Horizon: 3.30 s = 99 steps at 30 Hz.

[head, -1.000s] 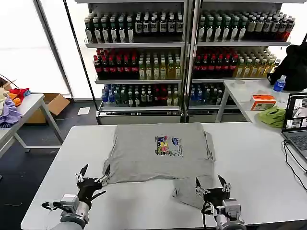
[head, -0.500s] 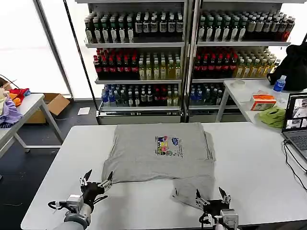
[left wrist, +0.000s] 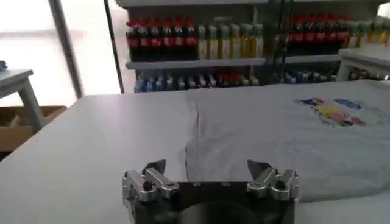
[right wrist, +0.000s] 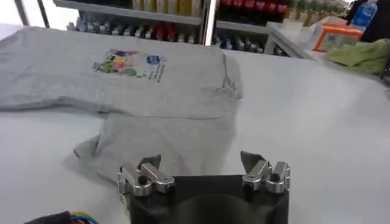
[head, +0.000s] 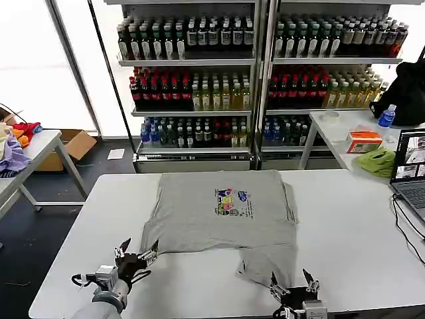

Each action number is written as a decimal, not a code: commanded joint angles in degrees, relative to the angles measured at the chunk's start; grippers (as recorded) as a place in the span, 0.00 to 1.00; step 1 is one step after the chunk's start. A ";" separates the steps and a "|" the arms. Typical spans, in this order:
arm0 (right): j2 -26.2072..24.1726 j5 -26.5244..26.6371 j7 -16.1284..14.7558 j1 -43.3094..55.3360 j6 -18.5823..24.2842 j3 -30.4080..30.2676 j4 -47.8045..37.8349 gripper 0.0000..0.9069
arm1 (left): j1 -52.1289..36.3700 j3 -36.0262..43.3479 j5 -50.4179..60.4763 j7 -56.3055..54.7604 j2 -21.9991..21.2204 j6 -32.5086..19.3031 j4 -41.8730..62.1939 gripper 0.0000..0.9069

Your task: Fold and organize the clothes.

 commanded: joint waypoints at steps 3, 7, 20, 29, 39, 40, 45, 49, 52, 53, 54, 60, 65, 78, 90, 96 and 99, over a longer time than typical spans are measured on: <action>0.38 -0.65 0.15 -0.66 0.35 -0.68 -1.00 1.00 | -1.59 0.21 -2.22 -0.12 0.54 1.77 2.15 1.00; 0.90 -1.09 0.02 -0.23 0.74 -1.18 -1.97 1.00 | -1.76 0.39 -2.21 -0.10 0.26 1.73 2.61 1.00; 1.31 -1.43 0.16 -0.05 1.51 -2.47 -4.51 1.00 | -1.67 0.43 -2.20 -0.05 0.38 1.37 4.22 0.86; 1.09 -1.32 -0.17 0.13 3.85 -2.88 -6.89 0.00 | 0.16 1.20 -1.29 -0.01 0.48 1.23 3.95 0.00; 1.14 -1.07 -0.08 0.90 4.55 -2.41 -7.11 0.00 | 2.01 2.14 0.51 1.14 -0.01 0.98 2.44 0.00; 1.29 -1.10 -0.03 0.98 4.99 -2.44 -7.40 0.00 | 2.14 2.25 0.88 1.29 -0.12 0.84 2.46 0.00; 1.54 -1.06 -0.40 1.39 5.83 -2.50 -8.45 0.00 | 1.74 2.48 1.48 1.34 -0.66 0.24 3.20 0.00; 1.74 -1.64 -1.33 2.29 7.91 -2.51 -9.51 0.00 | 1.64 2.05 1.45 1.04 -1.09 -0.69 2.77 0.00; 1.62 -1.81 -2.27 2.86 9.20 -2.07 -8.95 0.00 | 1.42 1.42 0.69 0.68 -1.70 -1.32 1.30 0.00; 1.69 -2.06 -2.61 3.16 9.54 -1.89 -8.65 0.00 | 1.34 1.25 0.37 0.51 -1.90 -1.46 0.58 0.00; 1.76 -2.06 -2.74 3.40 9.96 -1.70 -8.31 0.00 | 1.23 1.12 0.28 0.49 -2.00 -1.42 -0.26 0.00; 2.66 -2.28 -3.85 6.38 10.76 0.03 -5.65 0.00 | -0.29 1.30 -0.50 0.25 -2.41 -2.77 -2.26 0.00; 3.37 -2.29 -4.54 9.33 10.91 1.31 -6.24 0.00 | -2.01 1.07 -0.50 -0.35 -2.19 -3.85 -2.09 0.00; 4.55 -2.22 -6.86 18.94 10.80 2.66 -9.95 0.00 | -9.22 1.61 -2.98 -1.01 -1.67 -4.45 2.03 0.00; 1.05 0.14 -7.36 35.88 7.90 0.53 -20.83 0.00 | -18.96 3.89 -4.77 -1.50 -0.90 -4.27 10.03 0.00; -0.62 1.47 -8.05 44.57 7.62 -1.34 -28.93 0.00 | -25.86 5.83 -5.93 -1.75 -1.09 -4.26 17.70 0.00; -0.43 1.69 -8.98 48.68 7.75 -2.25 -33.60 0.00 | -28.97 6.94 -6.44 -1.95 -1.53 -4.18 21.97 0.00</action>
